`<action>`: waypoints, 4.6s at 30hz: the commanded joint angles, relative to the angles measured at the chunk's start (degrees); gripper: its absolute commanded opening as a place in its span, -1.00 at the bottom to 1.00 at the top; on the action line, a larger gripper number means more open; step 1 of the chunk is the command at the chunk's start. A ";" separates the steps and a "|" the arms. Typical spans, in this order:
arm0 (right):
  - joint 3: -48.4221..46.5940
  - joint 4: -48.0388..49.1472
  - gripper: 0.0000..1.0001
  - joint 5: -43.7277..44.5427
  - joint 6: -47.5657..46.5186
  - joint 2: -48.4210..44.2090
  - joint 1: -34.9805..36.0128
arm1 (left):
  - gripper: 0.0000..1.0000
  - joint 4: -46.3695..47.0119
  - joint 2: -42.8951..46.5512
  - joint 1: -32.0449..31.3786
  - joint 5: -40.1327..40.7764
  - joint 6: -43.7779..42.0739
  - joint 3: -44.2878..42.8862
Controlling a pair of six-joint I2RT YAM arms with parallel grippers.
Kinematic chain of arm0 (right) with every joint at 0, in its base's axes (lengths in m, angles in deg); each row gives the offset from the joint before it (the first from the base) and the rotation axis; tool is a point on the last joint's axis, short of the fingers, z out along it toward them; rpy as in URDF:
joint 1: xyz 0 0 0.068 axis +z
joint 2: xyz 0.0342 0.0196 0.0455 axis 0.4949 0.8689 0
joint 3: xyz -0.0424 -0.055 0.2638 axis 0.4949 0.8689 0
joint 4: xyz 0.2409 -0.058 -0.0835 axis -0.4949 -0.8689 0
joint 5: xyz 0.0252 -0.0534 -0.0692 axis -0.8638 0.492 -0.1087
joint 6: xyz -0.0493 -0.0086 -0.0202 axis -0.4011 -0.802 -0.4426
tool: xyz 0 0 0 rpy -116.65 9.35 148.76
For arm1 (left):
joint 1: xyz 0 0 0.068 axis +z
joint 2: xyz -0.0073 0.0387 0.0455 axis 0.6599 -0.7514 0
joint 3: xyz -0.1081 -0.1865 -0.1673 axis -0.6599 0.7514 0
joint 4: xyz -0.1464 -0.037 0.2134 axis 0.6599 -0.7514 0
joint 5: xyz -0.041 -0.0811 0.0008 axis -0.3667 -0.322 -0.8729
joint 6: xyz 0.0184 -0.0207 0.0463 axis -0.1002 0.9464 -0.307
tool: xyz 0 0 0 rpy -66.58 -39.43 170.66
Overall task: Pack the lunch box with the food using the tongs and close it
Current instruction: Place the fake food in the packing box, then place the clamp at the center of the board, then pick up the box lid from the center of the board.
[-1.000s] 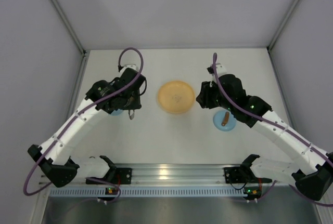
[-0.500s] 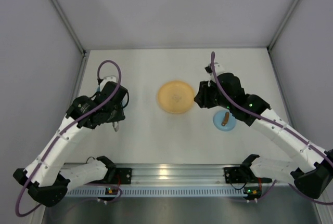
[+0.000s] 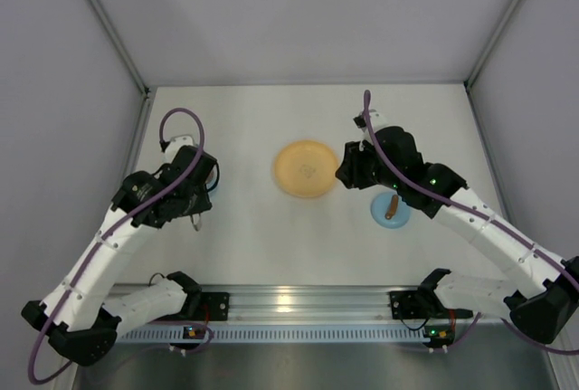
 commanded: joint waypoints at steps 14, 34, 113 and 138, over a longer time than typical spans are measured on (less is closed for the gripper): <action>-1.20 1.31 -0.31 0.00 -0.41 -0.09 -0.48 | -0.24 3.61 -1.00 9.42 -3.51 -8.22 3.48; -1.55 0.70 -0.31 0.44 -0.58 -0.36 -0.48 | -0.15 7.40 -3.02 12.15 -5.00 -11.31 3.84; -19.57 -0.88 -0.09 1.32 -3.83 16.96 -9.18 | 0.54 39.13 -64.90 18.31 -19.68 -19.92 -25.52; -17.99 -1.94 -0.04 2.11 -1.82 10.72 -19.02 | 0.57 36.05 -51.36 2.59 -16.69 -22.29 -31.85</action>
